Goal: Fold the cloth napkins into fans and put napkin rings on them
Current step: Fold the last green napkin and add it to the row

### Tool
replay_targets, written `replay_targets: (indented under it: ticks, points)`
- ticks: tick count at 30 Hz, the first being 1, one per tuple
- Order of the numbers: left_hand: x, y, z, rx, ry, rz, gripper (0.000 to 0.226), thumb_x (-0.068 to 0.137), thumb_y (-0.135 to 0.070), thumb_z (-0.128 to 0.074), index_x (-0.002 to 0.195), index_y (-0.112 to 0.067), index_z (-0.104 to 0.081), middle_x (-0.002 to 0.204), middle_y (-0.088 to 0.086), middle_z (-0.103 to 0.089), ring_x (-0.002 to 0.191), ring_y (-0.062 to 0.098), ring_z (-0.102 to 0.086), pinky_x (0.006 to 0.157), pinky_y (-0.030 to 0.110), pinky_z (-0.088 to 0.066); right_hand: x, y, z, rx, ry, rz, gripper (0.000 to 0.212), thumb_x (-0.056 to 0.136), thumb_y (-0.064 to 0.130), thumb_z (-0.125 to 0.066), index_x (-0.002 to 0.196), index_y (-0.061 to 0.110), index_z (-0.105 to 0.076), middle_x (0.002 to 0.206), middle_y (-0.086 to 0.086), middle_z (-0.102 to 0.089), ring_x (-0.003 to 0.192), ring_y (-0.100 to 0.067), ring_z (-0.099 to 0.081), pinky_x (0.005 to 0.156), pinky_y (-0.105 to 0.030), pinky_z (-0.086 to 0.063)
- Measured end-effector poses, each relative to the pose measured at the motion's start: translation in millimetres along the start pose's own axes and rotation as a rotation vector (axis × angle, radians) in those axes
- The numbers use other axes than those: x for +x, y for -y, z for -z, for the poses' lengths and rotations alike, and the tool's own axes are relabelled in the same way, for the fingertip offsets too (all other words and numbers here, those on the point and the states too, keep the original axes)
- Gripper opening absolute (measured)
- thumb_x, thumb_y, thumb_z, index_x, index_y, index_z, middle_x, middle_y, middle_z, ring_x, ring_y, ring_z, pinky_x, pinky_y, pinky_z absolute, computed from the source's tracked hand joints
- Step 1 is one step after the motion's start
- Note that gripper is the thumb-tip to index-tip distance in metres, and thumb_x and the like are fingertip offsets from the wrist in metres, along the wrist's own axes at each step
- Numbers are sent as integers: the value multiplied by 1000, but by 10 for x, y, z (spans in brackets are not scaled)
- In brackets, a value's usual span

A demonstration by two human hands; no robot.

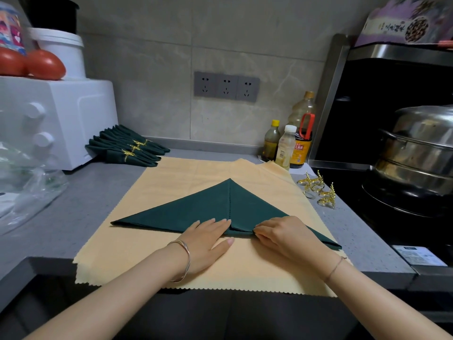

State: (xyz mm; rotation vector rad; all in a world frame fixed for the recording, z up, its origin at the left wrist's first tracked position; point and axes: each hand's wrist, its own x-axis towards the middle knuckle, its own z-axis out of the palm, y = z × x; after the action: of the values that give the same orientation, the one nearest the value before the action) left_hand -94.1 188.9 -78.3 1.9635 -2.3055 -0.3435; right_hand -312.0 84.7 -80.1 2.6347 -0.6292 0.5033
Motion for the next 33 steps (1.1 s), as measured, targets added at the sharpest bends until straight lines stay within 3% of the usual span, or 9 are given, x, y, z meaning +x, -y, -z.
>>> replay_targets:
  ticks: [8,12,15,17,19,22,26,29,33]
  points:
    - [-56,33,-40,27,-9,-74,61,95,-59,-15,151,-35,-12,159,-14,-3,147,9,5,119,29,4,-101,45,86,96,7,73,34,91,32,-42,96,23,-75,96,11,-73,78,-9,-70,54,-22,-55]
    - [-111,69,-31,0,-26,-110,61,95,-60,-19,150,-34,-17,159,-17,-3,146,7,6,119,27,4,-280,-80,192,146,32,-23,33,76,14,-58,104,24,-72,99,13,-72,84,-8,-68,67,-21,-54]
    - [-128,96,-26,-12,-35,-127,61,94,-61,-20,149,-33,-21,159,-17,-4,146,6,6,118,25,4,-415,-325,390,122,209,-180,43,78,5,-56,113,27,-67,113,15,-67,102,-10,-63,88,-26,-50]
    - [-127,101,-25,-3,-29,-131,62,94,-62,-20,149,-33,-20,158,-17,-3,146,5,7,118,25,5,-471,-534,570,108,340,-292,34,85,15,-58,114,32,-65,117,19,-62,108,-5,-57,94,-22,-44]
    - [-126,106,-31,4,-29,-132,63,94,-63,-20,149,-33,-20,158,-18,-2,146,5,8,118,25,5,-399,-697,779,159,364,-420,17,85,22,-66,95,37,-68,102,22,-66,94,-1,-60,85,-21,-48]
    - [-149,98,-27,-14,-32,-132,63,94,-64,-20,149,-34,-18,158,-19,-1,145,2,11,118,25,6,-118,-888,965,438,254,-524,16,80,14,-74,77,30,-71,74,13,-69,70,-4,-64,68,-22,-53]
    - [-173,78,-14,-19,-32,-127,63,94,-64,-20,150,-34,-17,158,-20,0,144,2,13,118,24,8,469,-948,820,839,-2,-639,15,79,9,-71,91,19,-70,83,11,-70,76,5,-66,67,-8,-51]
    - [-171,80,-31,-37,-39,-117,64,93,-65,-19,150,-34,-17,157,-21,1,144,1,14,118,25,8,922,-897,451,1095,-141,-740,18,79,9,-73,93,17,-66,75,12,-68,64,8,-63,60,-4,-45]
    - [-161,82,-71,-55,-47,-109,67,91,-67,-17,149,-33,-17,157,-22,2,142,-2,18,118,26,10,1290,-805,-109,1224,-106,-827,21,81,9,-73,100,8,-64,72,3,-68,57,2,-62,54,-10,-47]
